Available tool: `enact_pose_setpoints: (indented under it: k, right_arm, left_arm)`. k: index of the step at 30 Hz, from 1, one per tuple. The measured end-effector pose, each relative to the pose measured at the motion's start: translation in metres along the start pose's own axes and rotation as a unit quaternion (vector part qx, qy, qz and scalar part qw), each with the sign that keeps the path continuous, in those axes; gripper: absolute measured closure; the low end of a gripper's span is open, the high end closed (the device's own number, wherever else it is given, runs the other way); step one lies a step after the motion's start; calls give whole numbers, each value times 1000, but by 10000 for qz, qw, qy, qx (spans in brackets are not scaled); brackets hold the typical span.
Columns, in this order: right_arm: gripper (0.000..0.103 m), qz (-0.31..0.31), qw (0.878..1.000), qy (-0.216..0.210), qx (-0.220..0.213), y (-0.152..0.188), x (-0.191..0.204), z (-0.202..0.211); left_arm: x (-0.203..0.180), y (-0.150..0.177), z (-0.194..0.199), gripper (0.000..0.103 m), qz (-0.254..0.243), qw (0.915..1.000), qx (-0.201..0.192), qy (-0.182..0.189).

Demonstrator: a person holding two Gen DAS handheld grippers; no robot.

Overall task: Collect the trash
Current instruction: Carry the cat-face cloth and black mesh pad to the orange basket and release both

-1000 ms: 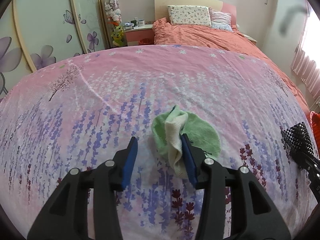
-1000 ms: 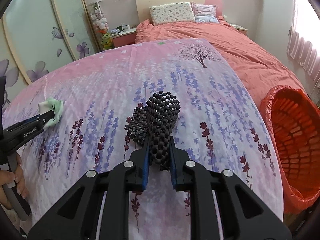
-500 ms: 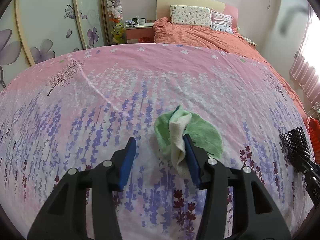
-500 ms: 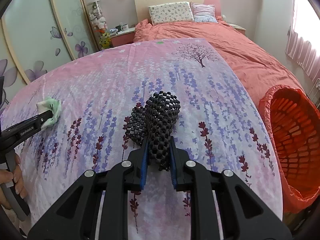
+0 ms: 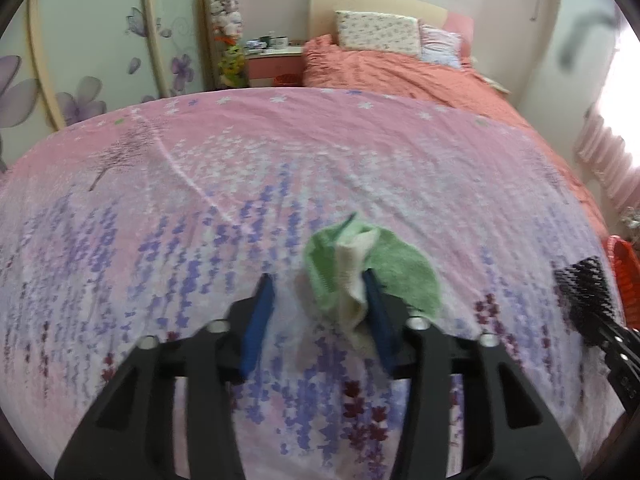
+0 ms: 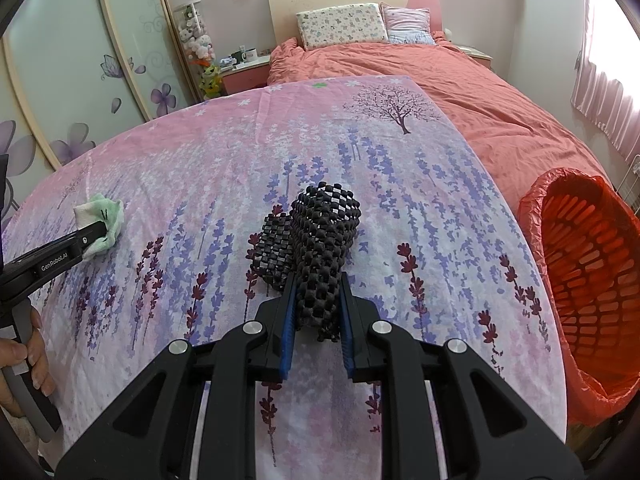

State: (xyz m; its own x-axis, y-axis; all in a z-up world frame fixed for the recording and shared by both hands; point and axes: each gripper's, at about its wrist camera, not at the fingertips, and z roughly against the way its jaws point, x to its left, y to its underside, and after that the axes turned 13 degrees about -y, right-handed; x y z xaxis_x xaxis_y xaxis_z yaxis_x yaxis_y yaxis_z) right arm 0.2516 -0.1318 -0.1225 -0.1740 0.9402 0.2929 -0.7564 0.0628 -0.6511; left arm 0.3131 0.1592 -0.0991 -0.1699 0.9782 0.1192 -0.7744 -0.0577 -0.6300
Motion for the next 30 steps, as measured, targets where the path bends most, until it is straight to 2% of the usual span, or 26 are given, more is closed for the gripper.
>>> enact_pose_setpoints:
  k: [1, 4, 10, 18, 23, 30]
  right_arm:
    - [87, 5, 10000, -9, -21, 0, 1, 1]
    - [90, -20, 9997, -137, -203, 3, -1, 12]
    - [92, -37, 9984, -220, -526, 5, -3, 43]
    - [92, -54, 9958, -319, -853, 5, -4, 88]
    - [92, -101, 9936, -343, -1070, 7, -12, 116]
    - [92, -170, 9898, -183, -1404, 11, -28, 150]
  left_arm:
    - [-1, 0, 1, 83, -53, 9999, -28, 151]
    - [-6, 3, 9, 92, -190, 9996, -161, 127]
    - [-7, 7, 26, 94, -113, 9994, -225, 245]
    - [-16, 9, 73, 94, -200, 9974, -579, 372]
    - [-35, 7, 112, 94, -367, 9945, -876, 432]
    - [-80, 10, 159, 94, -587, 9886, -1133, 805]
